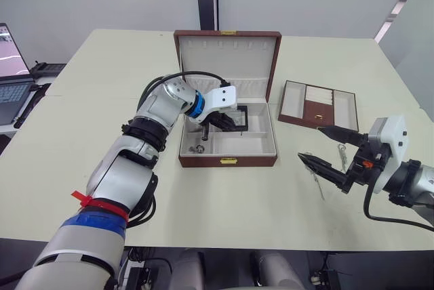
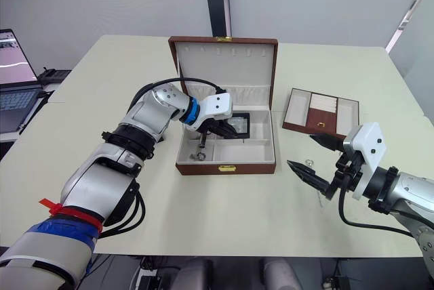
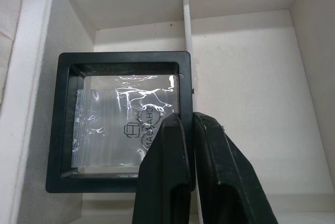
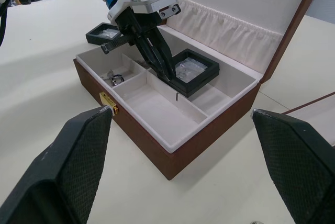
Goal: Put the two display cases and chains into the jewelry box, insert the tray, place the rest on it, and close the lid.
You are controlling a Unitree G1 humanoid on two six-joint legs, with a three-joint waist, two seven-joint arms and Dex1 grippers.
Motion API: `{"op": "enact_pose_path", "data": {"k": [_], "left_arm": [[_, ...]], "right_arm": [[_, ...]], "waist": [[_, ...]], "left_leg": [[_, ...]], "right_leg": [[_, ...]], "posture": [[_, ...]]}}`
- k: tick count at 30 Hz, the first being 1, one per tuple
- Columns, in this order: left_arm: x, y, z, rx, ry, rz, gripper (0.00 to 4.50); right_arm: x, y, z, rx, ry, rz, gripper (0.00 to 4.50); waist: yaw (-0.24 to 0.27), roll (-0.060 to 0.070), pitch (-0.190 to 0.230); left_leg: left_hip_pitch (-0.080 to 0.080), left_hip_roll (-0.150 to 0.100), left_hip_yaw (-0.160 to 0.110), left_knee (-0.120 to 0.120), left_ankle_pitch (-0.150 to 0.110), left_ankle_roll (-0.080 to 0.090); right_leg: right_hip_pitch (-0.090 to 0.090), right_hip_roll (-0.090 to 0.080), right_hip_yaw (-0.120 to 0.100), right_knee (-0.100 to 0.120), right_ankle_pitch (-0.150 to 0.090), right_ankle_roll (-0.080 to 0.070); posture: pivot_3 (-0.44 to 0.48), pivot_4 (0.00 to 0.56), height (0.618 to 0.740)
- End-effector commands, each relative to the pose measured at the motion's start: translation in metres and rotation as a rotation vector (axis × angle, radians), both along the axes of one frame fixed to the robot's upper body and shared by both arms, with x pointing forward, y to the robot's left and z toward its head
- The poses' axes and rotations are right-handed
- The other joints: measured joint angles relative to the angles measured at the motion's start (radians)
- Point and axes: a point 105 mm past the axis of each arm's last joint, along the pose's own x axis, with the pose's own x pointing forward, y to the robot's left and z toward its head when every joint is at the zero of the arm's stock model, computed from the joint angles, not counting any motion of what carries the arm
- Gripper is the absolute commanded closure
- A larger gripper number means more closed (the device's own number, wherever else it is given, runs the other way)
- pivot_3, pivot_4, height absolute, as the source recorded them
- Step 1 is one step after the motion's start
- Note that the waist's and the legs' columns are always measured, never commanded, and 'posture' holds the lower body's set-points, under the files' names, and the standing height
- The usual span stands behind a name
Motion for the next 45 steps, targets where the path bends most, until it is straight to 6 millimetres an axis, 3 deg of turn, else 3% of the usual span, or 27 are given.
{"op": "enact_pose_path", "data": {"k": [1, 7, 16, 22, 27, 34, 40, 45], "left_arm": [[0.004, -0.004, 0.019, -0.038, -0.064, -0.006, 4.49], [0.004, -0.004, 0.021, -0.051, -0.067, -0.008, 4.49], [0.003, -0.005, 0.023, -0.070, -0.062, -0.013, 1.81], [-0.001, -0.008, 0.035, -0.129, -0.062, -0.038, 0.06], [-0.020, -0.001, 0.056, -0.269, 0.009, -0.090, 0.06], [-0.055, 0.041, 0.073, -0.431, 0.099, -0.018, 0.06], [-0.072, 0.113, 0.054, -0.452, 0.103, 0.302, 0.06], [-0.092, 0.152, 0.050, -0.486, 0.078, 0.502, 0.06]], "right_arm": [[-0.004, 0.002, 0.011, -0.005, -0.057, 0.009, 0.00], [-0.003, 0.002, 0.011, -0.002, -0.057, 0.011, 0.00], [-0.002, 0.002, 0.011, -0.003, -0.056, 0.014, 0.00], [0.000, -0.005, 0.011, -0.013, -0.054, 0.000, 0.00], [0.007, -0.027, 0.011, -0.023, -0.038, -0.046, 0.00], [0.019, -0.073, -0.007, -0.035, 0.038, -0.133, 0.00], [0.034, -0.108, -0.018, -0.035, 0.053, -0.224, 0.00], [0.045, -0.125, -0.031, -0.016, 0.075, -0.261, 0.00]], "waist": [[0.000, 0.000, 0.000], [0.000, 0.000, 0.000], [0.000, 0.000, 0.000], [0.000, 0.000, 0.000], [-0.001, 0.000, 0.000], [-0.006, 0.001, 0.000], [-0.010, 0.002, -0.001], [-0.008, 0.002, -0.001]], "left_leg": [[0.000, 0.000, 0.000, 0.000, 0.000, 0.000], [0.000, 0.000, 0.000, 0.000, 0.000, 0.000], [0.000, 0.000, 0.000, 0.000, 0.000, 0.000], [0.000, 0.000, 0.000, 0.000, 0.000, 0.000], [0.000, 0.000, 0.000, 0.000, 0.000, 0.000], [0.002, 0.001, 0.000, 0.000, 0.000, 0.000], [0.003, 0.002, 0.001, 0.001, 0.000, 0.000], [0.003, 0.002, 0.002, 0.001, 0.000, 0.000]], "right_leg": [[0.000, 0.000, 0.000, 0.000, 0.000, 0.000], [0.000, 0.000, 0.000, 0.000, 0.000, 0.000], [0.000, 0.000, 0.000, 0.000, 0.000, 0.000], [0.000, 0.000, 0.000, 0.000, 0.000, 0.000], [0.000, 0.000, 0.000, 0.000, 0.000, 0.000], [0.000, 0.001, 0.001, 0.003, 0.000, 0.000], [0.000, 0.001, 0.001, 0.003, 0.000, 0.000], [0.000, 0.000, 0.001, 0.005, 0.000, -0.001]], "posture": [[0.000, 0.150, 0.740], [0.000, 0.150, 0.740], [0.000, 0.150, 0.740], [0.000, 0.150, 0.740], [0.000, 0.150, 0.740], [0.000, 0.150, 0.740], [0.000, 0.150, 0.740], [0.000, 0.150, 0.740]]}}
